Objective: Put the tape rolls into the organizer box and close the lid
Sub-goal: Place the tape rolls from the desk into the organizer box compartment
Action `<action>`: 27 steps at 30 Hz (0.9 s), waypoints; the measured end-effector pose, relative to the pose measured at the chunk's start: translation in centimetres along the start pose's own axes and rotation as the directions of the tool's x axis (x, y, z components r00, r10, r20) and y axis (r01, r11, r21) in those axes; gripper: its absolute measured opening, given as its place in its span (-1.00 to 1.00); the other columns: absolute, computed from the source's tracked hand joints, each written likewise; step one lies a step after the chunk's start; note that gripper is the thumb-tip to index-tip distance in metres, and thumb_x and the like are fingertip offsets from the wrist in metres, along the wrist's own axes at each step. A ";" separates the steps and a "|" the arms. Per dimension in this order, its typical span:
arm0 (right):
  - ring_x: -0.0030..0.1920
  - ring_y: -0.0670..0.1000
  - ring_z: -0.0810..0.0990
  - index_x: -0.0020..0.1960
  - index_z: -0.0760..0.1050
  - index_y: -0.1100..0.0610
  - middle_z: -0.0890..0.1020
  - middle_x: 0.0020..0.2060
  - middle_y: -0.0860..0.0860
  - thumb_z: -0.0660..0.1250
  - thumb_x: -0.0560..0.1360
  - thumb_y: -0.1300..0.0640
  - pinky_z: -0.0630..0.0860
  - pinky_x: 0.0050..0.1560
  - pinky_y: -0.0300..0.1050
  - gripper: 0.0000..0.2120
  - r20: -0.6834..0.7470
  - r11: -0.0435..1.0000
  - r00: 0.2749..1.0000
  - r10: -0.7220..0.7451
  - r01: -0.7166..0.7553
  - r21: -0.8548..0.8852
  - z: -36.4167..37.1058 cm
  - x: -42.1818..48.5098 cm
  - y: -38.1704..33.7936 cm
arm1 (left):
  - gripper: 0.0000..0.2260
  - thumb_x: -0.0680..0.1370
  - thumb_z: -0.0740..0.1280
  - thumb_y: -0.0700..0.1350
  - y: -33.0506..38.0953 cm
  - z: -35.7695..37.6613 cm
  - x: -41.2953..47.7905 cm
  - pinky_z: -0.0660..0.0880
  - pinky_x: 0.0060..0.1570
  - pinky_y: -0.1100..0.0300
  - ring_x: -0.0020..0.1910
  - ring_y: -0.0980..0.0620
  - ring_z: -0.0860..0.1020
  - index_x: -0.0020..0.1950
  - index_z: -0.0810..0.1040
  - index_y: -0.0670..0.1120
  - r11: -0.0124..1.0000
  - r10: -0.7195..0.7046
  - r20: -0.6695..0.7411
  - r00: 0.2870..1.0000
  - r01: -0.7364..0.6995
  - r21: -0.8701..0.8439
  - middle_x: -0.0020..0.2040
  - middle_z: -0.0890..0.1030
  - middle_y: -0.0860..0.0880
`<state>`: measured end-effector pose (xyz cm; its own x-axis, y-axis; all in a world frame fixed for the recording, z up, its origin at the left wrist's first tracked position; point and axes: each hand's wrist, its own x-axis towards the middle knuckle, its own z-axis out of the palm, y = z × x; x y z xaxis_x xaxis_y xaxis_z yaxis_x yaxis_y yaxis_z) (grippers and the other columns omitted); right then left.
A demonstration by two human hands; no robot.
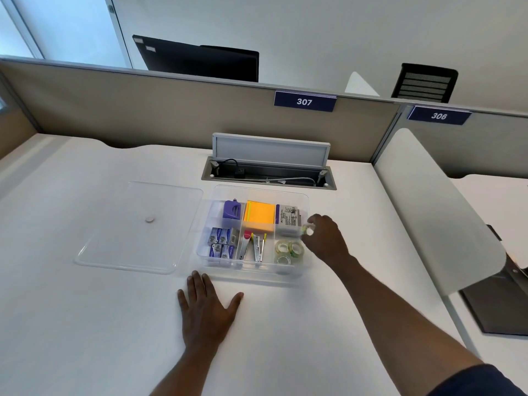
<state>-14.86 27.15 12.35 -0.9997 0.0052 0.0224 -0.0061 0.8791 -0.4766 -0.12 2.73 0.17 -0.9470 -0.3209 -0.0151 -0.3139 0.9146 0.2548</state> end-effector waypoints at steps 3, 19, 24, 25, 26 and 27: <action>0.10 0.19 0.51 0.14 0.48 0.20 0.54 0.07 0.20 0.40 0.34 0.17 0.48 0.08 0.00 -0.62 0.157 0.996 0.985 -0.071 0.077 -0.032 0.3 -0.3 -1.1 | -0.05 0.41 -0.05 0.48 0.1 0.0 0.0 0.03 0.46 -0.17 0.51 -0.16 0.09 0.49 0.18 -0.25 1.000 -0.001 0.003 1.000 0.001 -0.004 0.52 0.17 -0.24; 0.15 0.22 0.54 0.17 0.49 0.28 0.54 0.16 0.24 0.32 0.41 0.33 0.50 0.09 -0.07 -0.67 0.359 0.967 0.927 -0.110 0.183 -0.177 2.3 -0.9 -1.5 | -0.06 0.41 -0.04 0.48 0.0 0.1 0.0 0.04 0.45 -0.18 0.51 -0.16 0.10 0.48 0.18 -0.25 1.000 0.002 -0.003 1.000 -0.002 -0.015 0.51 0.18 -0.24; 0.11 0.22 0.59 0.10 0.52 0.29 0.59 0.14 0.25 0.32 0.41 0.28 0.58 0.08 -0.02 -0.73 0.271 0.974 0.958 -0.096 0.146 -0.171 2.5 0.5 -1.7 | -0.07 0.41 -0.04 0.48 0.0 0.1 0.0 0.03 0.46 -0.18 0.51 -0.17 0.10 0.48 0.18 -0.25 1.000 0.001 -0.007 1.000 -0.001 -0.006 0.51 0.18 -0.24; 0.10 0.22 0.60 0.09 0.52 0.28 0.59 0.13 0.24 0.33 0.41 0.26 0.57 0.06 -0.03 -0.74 0.263 0.974 0.960 -0.095 0.145 -0.177 2.5 0.7 -1.8 | -0.07 0.41 -0.03 0.47 0.0 0.1 0.0 0.04 0.45 -0.18 0.51 -0.17 0.11 0.48 0.19 -0.25 1.000 0.000 -0.009 1.000 0.000 -0.005 0.51 0.18 -0.24; 0.09 0.21 0.60 0.08 0.52 0.27 0.60 0.13 0.23 0.33 0.42 0.24 0.56 0.04 -0.04 -0.75 0.263 0.972 0.960 -0.094 0.146 -0.186 2.6 0.8 -1.9 | -0.07 0.42 -0.02 0.47 0.1 0.1 0.1 0.05 0.45 -0.19 0.50 -0.17 0.11 0.48 0.19 -0.25 1.000 0.000 -0.009 1.000 0.000 -0.005 0.51 0.19 -0.24; 0.09 0.20 0.60 0.08 0.53 0.26 0.60 0.13 0.22 0.34 0.42 0.22 0.55 0.04 -0.04 -0.75 0.266 0.969 0.959 -0.095 0.150 -0.196 2.8 1.0 -1.9 | -0.07 0.42 -0.02 0.47 0.1 0.1 0.1 0.05 0.45 -0.19 0.50 -0.17 0.12 0.48 0.20 -0.26 1.000 0.000 -0.009 1.000 0.000 -0.004 0.51 0.19 -0.24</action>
<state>-15.87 24.13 10.87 -0.9644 -0.2053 -0.1667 -0.1520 0.9462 -0.2858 -0.22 2.81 0.09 -0.9465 -0.3228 -0.0061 -0.3132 0.9136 0.2591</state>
